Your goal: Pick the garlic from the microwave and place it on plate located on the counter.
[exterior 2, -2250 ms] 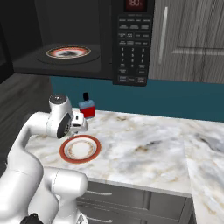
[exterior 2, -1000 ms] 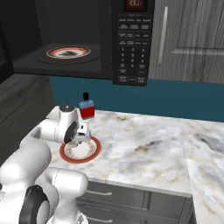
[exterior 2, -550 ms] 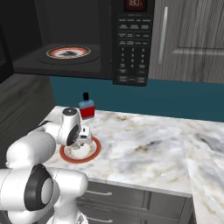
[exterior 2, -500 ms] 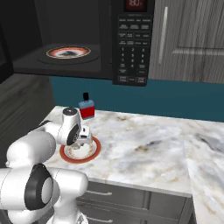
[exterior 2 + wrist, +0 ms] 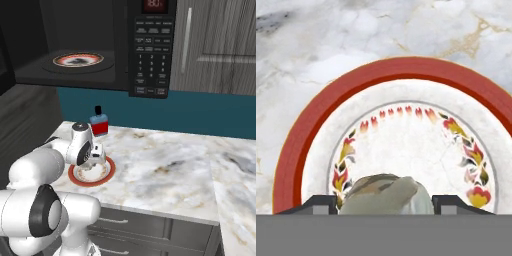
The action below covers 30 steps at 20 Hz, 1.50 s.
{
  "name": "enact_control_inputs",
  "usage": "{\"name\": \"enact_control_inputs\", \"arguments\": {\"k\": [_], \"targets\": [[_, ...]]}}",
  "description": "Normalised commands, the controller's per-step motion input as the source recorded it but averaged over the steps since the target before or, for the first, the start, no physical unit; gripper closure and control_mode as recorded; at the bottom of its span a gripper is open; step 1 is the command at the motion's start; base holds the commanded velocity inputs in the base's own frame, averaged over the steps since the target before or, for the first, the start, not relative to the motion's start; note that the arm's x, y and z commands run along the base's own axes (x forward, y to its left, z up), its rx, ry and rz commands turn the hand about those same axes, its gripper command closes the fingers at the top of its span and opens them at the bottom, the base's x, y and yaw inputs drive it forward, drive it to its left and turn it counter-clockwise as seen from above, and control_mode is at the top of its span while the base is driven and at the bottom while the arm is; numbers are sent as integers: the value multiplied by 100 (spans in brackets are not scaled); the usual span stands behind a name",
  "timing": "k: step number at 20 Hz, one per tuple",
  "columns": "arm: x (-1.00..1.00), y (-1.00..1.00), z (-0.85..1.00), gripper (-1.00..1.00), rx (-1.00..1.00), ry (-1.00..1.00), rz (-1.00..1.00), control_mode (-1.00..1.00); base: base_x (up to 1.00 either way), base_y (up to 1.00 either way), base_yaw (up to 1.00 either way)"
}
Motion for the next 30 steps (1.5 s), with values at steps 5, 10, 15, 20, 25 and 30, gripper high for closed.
{"name": "enact_control_inputs", "arguments": {"k": [5,10,15,20,25,30], "targets": [[0,0,0,-100,0,0,0,-100,0,0,0],[-9,0,35,-100,0,-7,-2,-100,0,0,0],[-34,2,98,-100,0,-6,-8,-100,0,0,0],[-68,0,100,-100,0,-4,-11,-100,0,0,0],[-64,0,100,-100,0,-2,-9,-100,0,0,0],[-28,-13,100,-100,4,0,-7,-100,0,0,0]]}}
